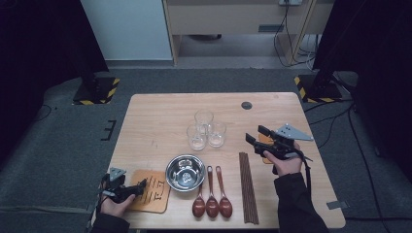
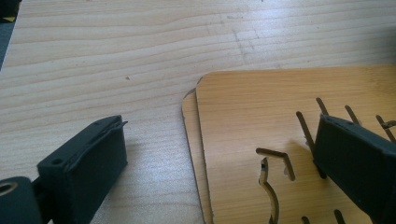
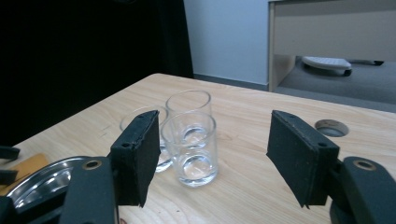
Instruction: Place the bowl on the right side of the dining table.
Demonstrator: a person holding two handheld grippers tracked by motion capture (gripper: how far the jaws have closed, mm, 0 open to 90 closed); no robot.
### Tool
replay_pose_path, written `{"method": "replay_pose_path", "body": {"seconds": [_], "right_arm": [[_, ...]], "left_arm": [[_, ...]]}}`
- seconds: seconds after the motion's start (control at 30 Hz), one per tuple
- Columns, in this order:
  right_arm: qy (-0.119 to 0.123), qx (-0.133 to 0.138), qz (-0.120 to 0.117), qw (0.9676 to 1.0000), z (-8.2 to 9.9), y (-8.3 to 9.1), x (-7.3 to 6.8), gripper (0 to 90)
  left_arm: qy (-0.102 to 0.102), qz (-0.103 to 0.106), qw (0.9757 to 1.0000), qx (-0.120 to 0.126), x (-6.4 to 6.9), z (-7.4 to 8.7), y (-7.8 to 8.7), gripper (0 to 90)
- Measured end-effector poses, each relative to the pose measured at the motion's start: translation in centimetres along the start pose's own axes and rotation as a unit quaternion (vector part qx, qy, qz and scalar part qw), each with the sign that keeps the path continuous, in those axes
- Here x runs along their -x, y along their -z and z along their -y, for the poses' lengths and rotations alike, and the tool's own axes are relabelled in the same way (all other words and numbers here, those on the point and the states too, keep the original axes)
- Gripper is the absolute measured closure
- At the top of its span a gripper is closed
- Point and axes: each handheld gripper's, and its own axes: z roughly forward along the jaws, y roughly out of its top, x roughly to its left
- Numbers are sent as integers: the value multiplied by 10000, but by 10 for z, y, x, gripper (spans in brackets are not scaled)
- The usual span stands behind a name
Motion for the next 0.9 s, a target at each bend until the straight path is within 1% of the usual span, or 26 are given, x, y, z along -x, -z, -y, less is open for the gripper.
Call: {"method": "replay_pose_path", "body": {"seconds": [0.1, 0.17, 0.47, 0.63, 0.9], "right_arm": [[38, -23, -55, 10000, -1, -3, -4, 345], [17, -26, -109, 9999, -2, -5, -7, 346], [130, -190, -287, 9993, -2, -19, -20, 346], [177, -286, -420, 9986, -1, -28, -28, 345], [241, -449, -549, 9972, 2, -39, -41, 346]], "left_arm": [[0, -2, 10000, -6, 0, 0, 0, 15], [1, -6, 10000, -13, 0, 0, 0, 11], [-15, -3, 10000, -36, 0, -1, -1, 4], [-5, 3, 10000, -28, 0, -1, -1, 1], [-13, 12, 10000, -35, 0, -1, -1, 0]]}}
